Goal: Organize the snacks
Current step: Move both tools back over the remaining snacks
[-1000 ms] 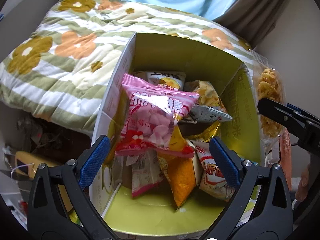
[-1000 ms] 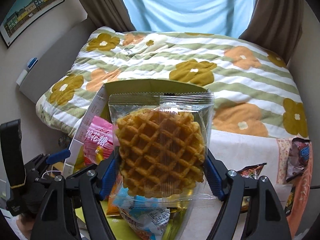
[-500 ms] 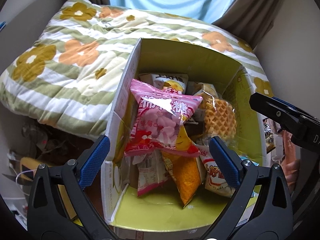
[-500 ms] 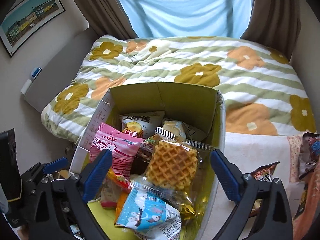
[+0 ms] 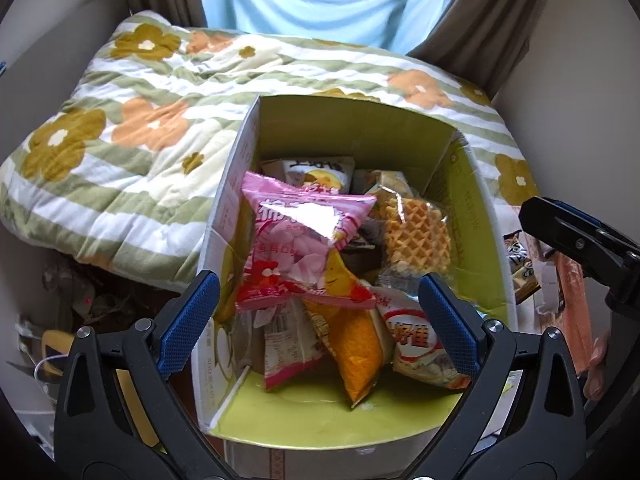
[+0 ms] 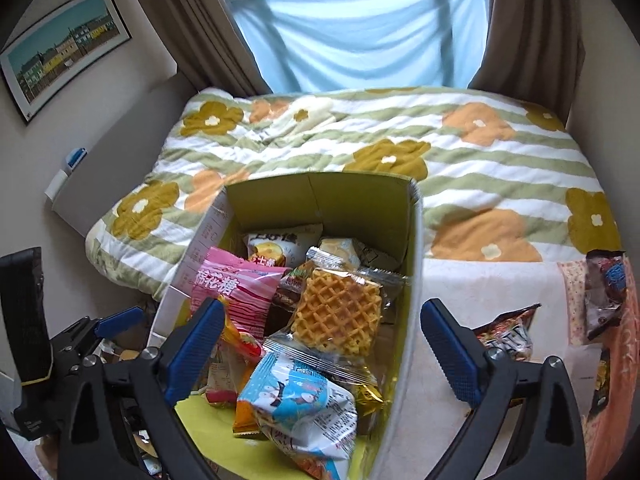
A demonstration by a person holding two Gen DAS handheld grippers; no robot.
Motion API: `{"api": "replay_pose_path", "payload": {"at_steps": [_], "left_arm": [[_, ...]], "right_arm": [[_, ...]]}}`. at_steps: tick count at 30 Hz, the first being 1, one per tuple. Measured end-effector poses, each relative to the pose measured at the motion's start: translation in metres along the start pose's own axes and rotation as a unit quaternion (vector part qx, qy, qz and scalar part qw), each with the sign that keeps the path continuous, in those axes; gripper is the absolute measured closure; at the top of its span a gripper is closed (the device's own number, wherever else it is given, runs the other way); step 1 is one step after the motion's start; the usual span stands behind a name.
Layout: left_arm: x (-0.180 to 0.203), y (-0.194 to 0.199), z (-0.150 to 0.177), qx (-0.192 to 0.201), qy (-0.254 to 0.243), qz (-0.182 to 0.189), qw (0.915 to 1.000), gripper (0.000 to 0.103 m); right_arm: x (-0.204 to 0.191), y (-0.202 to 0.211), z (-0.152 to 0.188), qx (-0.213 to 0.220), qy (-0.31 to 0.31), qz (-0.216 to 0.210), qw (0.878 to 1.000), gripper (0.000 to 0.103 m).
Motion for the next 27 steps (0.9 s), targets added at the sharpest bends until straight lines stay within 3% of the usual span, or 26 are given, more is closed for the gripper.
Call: {"api": "replay_pose_path", "payload": {"at_steps": [8,18,22,27], "left_arm": [[0.058,0.017,0.012,0.017,-0.007,0.016,0.9997,0.004],[0.199,0.019,0.049,0.017,-0.053,0.058,0.9968,0.004],[0.250,0.013,0.068,0.008,-0.070,0.068,0.9952,0.004],[0.299,0.002,0.094,-0.008,-0.088,0.089,0.9921,0.004]], "right_arm": [[0.045,0.054,0.016,0.031,0.004,0.009,0.999,0.005],[0.153,0.126,0.075,0.014,-0.009,0.076,0.997,0.005],[0.195,0.142,0.099,-0.003,-0.009,0.117,0.993,0.005],[0.239,0.149,0.129,-0.020,-0.020,0.132,0.991,0.005]]}}
Point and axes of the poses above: each gripper's, at about its wrist camera, not at the fingertips, and y roughly against the way its jaws point, x to its right, z to its underside, the point moved 1 cm from there along -y, roughly the way its jaws point, and after that the axes turned 10 degrees about y, right-handed, at the moved point
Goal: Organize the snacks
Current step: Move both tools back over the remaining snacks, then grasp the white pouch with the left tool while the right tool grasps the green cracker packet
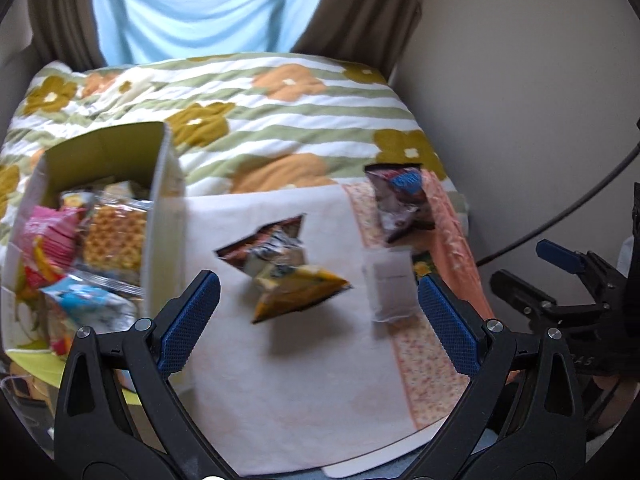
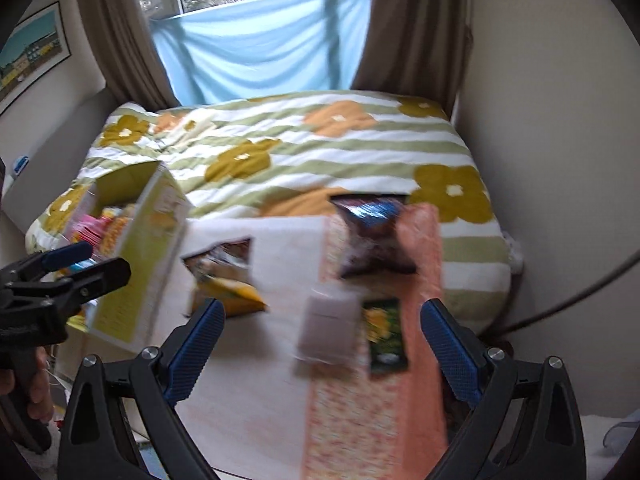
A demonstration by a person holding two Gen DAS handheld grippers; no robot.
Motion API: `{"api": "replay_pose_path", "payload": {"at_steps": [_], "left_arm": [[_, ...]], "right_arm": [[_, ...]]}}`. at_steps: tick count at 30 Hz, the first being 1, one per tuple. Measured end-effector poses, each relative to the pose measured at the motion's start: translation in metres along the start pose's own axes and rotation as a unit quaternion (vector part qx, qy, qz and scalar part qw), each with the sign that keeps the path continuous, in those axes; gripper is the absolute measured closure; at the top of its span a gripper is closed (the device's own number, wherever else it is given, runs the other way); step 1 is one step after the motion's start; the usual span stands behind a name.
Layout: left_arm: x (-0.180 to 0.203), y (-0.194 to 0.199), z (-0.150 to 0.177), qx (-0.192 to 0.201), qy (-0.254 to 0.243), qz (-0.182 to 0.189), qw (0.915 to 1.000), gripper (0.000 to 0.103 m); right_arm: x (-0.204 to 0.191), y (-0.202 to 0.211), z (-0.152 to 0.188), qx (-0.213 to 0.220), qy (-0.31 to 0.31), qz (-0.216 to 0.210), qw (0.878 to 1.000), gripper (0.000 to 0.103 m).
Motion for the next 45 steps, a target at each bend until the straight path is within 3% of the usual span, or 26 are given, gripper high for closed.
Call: {"api": "replay_pose_path", "payload": {"at_steps": [12,20,22,24,26,27,33,35,38,45], "left_arm": [[0.066,-0.101,0.011,-0.086,-0.015,0.029,0.9957,0.004],[0.088,-0.191,0.015,-0.182,-0.031,0.025,0.9825,0.004],[0.092,-0.207,0.019,-0.197,-0.041,0.023,0.9794,0.005],[0.094,-0.222,0.023,-0.211,-0.045,0.021,0.9762,0.009],[0.094,-0.237,0.030,-0.226,-0.047,0.018,0.9728,0.022],[0.094,-0.242,0.033,-0.231,-0.049,0.013,0.9716,0.024],[0.102,-0.249,0.041,-0.223,-0.085,0.001,0.9711,0.025],[0.103,-0.249,0.041,-0.214,-0.093,-0.009,0.9723,0.034],[0.101,-0.249,0.037,-0.216,-0.090,0.000,0.9722,0.036],[0.065,-0.246,0.027,-0.220,-0.070,-0.021,0.9728,0.037]], "right_arm": [[0.045,-0.039,0.051,-0.043,0.016,0.021,0.999,0.006],[0.045,-0.076,0.067,-0.064,0.034,0.049,0.996,0.006],[0.043,-0.084,0.070,-0.071,0.045,0.064,0.994,0.011],[0.041,-0.095,0.074,-0.081,0.063,0.079,0.992,0.017],[0.039,-0.105,0.078,-0.089,0.081,0.086,0.989,0.021],[0.038,-0.109,0.080,-0.091,0.085,0.089,0.988,0.021],[0.034,-0.126,0.082,-0.090,0.110,0.112,0.984,0.022],[0.032,-0.130,0.082,-0.090,0.120,0.113,0.982,0.026],[0.027,-0.133,0.081,-0.091,0.138,0.114,0.980,0.032],[0.021,-0.131,0.077,-0.085,0.156,0.127,0.976,0.039]]}}
Point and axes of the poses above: each gripper's, at about its wrist camera, not at the fingertips, and y roughly against the way its jaws point, x to its right, z to its underside, the point moved 1 cm from there along -y, roughly the way its jaws point, and after that the axes turned 10 degrees about y, right-handed, at the moved point
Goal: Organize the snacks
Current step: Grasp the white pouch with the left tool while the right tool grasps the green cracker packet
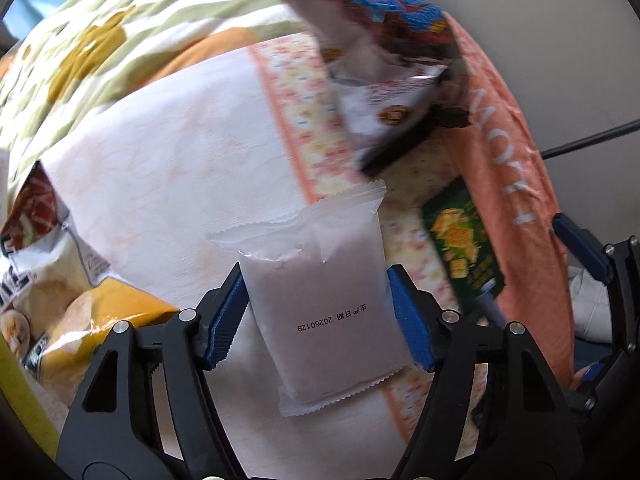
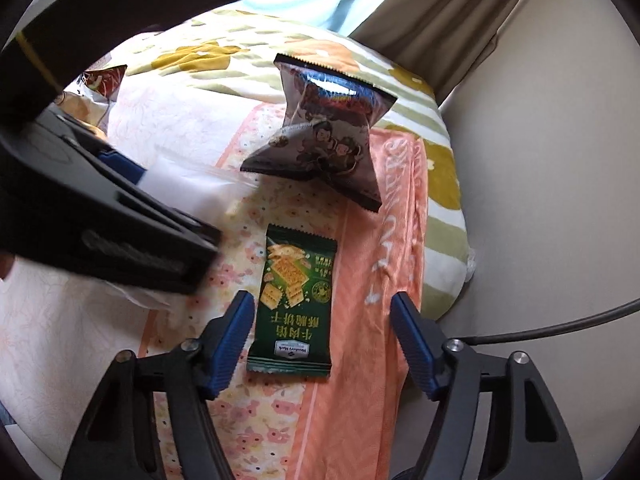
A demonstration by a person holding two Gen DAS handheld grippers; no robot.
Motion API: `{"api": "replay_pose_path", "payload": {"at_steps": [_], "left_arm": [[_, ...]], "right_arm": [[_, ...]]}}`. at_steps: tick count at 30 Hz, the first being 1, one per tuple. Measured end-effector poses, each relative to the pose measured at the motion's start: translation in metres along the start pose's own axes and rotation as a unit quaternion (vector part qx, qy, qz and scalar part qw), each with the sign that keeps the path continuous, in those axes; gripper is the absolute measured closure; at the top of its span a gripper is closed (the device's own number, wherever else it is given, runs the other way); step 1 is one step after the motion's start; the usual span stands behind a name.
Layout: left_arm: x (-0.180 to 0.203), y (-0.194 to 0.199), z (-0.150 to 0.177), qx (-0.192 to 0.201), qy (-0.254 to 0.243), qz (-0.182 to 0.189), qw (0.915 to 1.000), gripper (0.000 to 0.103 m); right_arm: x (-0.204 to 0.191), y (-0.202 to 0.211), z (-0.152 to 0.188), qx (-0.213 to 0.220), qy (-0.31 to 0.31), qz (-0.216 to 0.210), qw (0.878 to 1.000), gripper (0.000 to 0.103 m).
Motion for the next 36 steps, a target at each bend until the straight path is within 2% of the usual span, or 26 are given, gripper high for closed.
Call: {"api": "replay_pose_path", "payload": {"at_steps": [3,8,14,19,21,22,24,31,36], "left_arm": [[-0.020,0.000,-0.002,-0.001,0.006,-0.002,1.0000,0.037],[-0.029,0.000,-0.003,-0.002,0.012,-0.003,0.9999,0.037],[-0.031,0.000,0.002,-0.005,0.014,-0.005,0.9999,0.037],[-0.035,0.003,0.012,-0.006,0.017,-0.007,0.9998,0.037],[-0.036,0.004,0.013,-0.006,0.018,-0.007,0.9998,0.037],[-0.037,0.004,0.013,-0.007,0.024,-0.005,0.9997,0.037],[-0.041,0.003,0.012,-0.009,0.029,0.000,0.9995,0.037],[-0.045,0.001,0.014,-0.012,0.025,-0.007,0.9996,0.036],[-0.043,0.000,0.016,-0.006,0.012,-0.014,0.9998,0.036]], "right_arm": [[-0.004,-0.005,-0.005,-0.002,0.004,-0.009,1.000,0.039],[-0.006,-0.017,-0.013,-0.015,0.003,-0.033,0.999,0.041],[-0.006,-0.038,-0.023,-0.060,-0.014,-0.061,0.996,0.041],[0.003,-0.052,-0.026,-0.095,-0.067,-0.105,0.988,0.041],[0.011,-0.058,-0.026,-0.107,-0.103,-0.134,0.980,0.041],[0.015,-0.058,-0.025,-0.105,-0.127,-0.162,0.973,0.041],[0.016,-0.056,-0.027,-0.097,-0.131,-0.179,0.970,0.041],[0.019,-0.055,-0.024,-0.090,-0.145,-0.164,0.972,0.043],[0.024,-0.058,-0.020,-0.093,-0.133,-0.146,0.976,0.050]]}}
Point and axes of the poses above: each gripper's, at about its wrist camera, not at the fingertips, and y roughly against the way its jaws point, x to its right, z to its underside, the point moved 1 cm from there along -y, roughly the way its jaws point, and after that the axes turned 10 degrees about y, right-handed, at the moved point
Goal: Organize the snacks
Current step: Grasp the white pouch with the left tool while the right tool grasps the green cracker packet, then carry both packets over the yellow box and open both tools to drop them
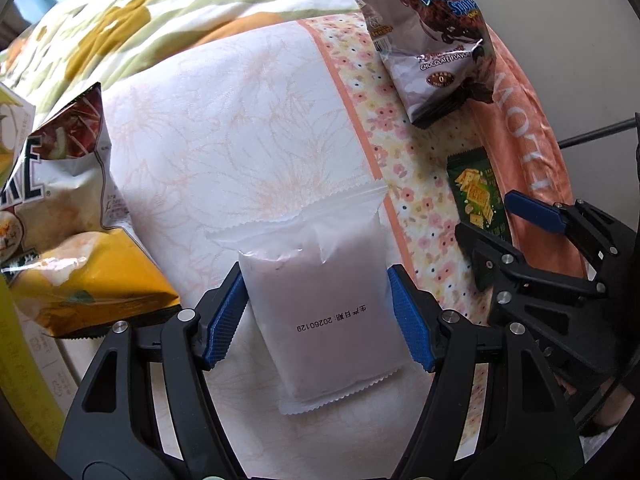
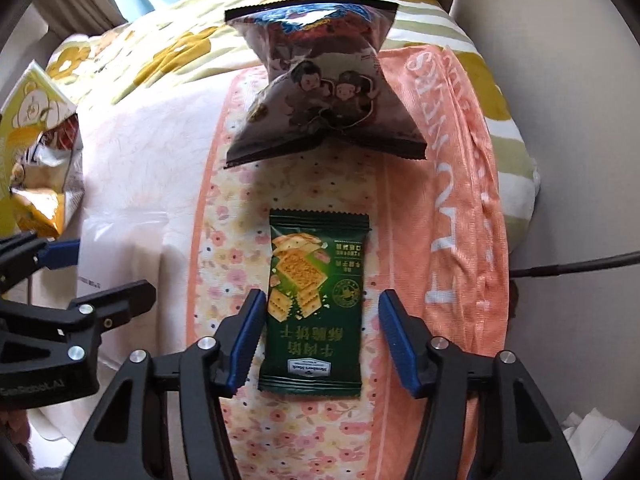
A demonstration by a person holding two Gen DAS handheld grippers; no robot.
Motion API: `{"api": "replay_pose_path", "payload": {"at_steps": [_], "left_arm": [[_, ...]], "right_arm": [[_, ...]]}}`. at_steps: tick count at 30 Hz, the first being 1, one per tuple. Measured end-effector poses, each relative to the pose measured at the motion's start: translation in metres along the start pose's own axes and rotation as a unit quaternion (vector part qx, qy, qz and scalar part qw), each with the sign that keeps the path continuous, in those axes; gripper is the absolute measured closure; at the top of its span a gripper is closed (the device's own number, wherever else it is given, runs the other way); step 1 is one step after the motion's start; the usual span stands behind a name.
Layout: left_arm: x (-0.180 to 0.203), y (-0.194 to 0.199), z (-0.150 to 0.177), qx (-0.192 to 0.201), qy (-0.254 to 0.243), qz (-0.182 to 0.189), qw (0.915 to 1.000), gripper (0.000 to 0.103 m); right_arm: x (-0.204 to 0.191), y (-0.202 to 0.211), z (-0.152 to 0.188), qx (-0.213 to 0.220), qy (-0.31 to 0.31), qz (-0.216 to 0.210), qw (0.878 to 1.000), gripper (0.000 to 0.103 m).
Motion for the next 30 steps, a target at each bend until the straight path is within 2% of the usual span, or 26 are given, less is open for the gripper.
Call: {"api": "replay_pose_path", "payload": {"at_steps": [6,12,17,24,30], "left_arm": [[0.003,0.001,0.006,0.022,-0.018,-0.005,0.9996,0.037],[0.006,0.009,0.018,0.022,-0.016,-0.005,0.9996,0.039],[0.012,0.020,0.031,0.026,-0.019,-0.001,0.9995,0.040],[0.021,0.065,0.049,0.066,-0.011,0.010,0.9977,0.041],[0.010,0.121,0.062,0.116,0.033,0.039,0.9920,0.041]], "right_arm": [[-0.013,0.003,0.001,0.011,0.010,0.003,1.000,0.063],[-0.022,0.011,0.007,0.028,0.029,0.011,0.999,0.063],[-0.017,0.024,0.007,0.040,0.015,0.001,0.999,0.063],[-0.010,0.063,0.015,0.066,0.012,-0.015,0.998,0.063],[-0.013,0.118,0.008,0.120,0.042,-0.017,0.992,0.063]]}}
Point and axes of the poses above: each gripper's, at about its wrist camera, not at the fingertips, and y roughly against the way its jaws point, x to its right, z to its underside, the point moved 1 cm from there along -y, roughly the way its jaws point, and after that the axes turned 10 degrees about y, right-handed, at the moved point
